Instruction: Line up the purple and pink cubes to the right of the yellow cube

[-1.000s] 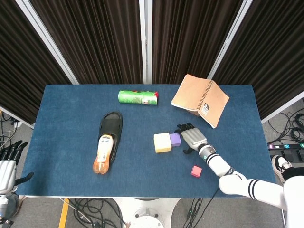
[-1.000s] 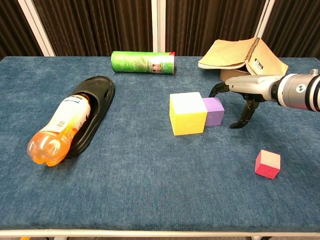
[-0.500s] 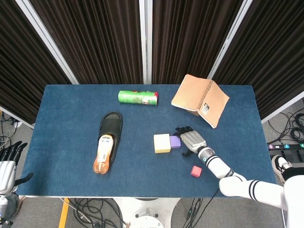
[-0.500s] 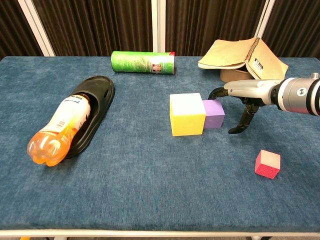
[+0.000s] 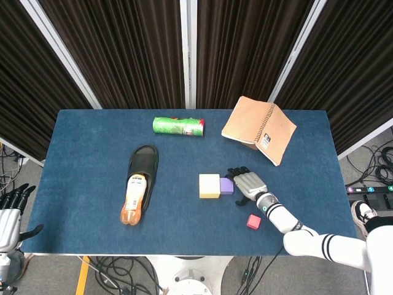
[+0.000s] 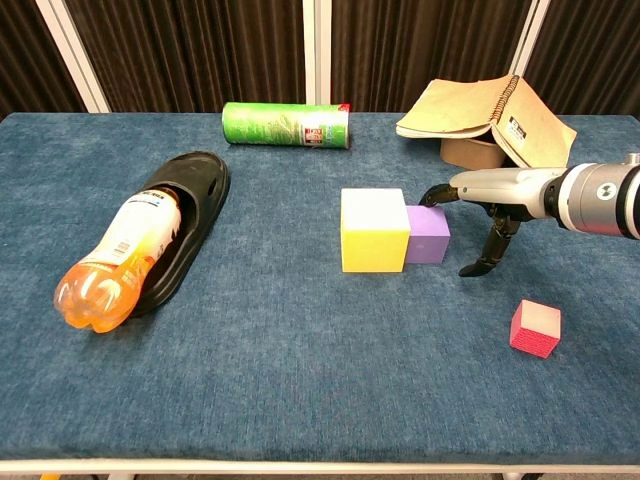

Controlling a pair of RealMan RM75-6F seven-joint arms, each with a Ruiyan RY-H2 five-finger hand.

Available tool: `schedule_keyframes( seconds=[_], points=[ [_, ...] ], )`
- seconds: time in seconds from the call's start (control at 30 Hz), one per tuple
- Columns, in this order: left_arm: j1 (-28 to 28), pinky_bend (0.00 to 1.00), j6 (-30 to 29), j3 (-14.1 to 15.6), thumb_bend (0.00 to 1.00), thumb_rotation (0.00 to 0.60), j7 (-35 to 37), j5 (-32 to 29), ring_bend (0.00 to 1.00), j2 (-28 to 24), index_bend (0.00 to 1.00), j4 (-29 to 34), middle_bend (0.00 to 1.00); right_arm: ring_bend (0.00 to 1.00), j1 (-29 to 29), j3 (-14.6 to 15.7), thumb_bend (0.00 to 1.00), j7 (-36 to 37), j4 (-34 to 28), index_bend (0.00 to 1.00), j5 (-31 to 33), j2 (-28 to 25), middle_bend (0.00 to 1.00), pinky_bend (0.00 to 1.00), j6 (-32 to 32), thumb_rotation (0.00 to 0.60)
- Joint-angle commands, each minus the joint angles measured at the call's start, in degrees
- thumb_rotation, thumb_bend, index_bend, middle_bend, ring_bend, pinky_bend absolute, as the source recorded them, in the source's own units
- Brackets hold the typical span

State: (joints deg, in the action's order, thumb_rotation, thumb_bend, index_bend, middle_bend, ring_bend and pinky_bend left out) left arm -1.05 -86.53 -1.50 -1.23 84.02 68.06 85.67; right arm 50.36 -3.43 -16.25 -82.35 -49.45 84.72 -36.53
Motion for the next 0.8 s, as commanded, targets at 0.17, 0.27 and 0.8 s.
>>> schedule_keyframes(
  seconds=[0.17, 0.27, 0.8],
  points=[
    [0.0, 0.17, 0.1, 0.0, 0.00, 0.600, 0.0, 0.0, 0.15, 0.0, 0.17, 0.1, 0.20, 0.00, 0.2, 0.3, 0.13, 0.5, -0.3, 0.19, 0.1, -0.1, 0.03, 0.00, 0.1, 0.600],
    [0.1, 0.17, 0.1, 0.0, 0.00, 0.600, -0.1, -0.1, 0.15, 0.0, 0.17, 0.1, 0.20, 0.00, 0.2, 0.3, 0.13, 0.7, -0.6, 0.19, 0.0, -0.3, 0.03, 0.00, -0.2, 0.600],
    [0.1, 0.17, -0.7, -0.3, 0.00, 0.600, -0.3, 0.4, 0.15, -0.7, 0.17, 1.0, 0.20, 0.00, -7.4, 4.3, 0.14, 1.5, -10.8, 0.13, -15.7, -10.4, 0.03, 0.00, -15.2, 0.600]
  ],
)
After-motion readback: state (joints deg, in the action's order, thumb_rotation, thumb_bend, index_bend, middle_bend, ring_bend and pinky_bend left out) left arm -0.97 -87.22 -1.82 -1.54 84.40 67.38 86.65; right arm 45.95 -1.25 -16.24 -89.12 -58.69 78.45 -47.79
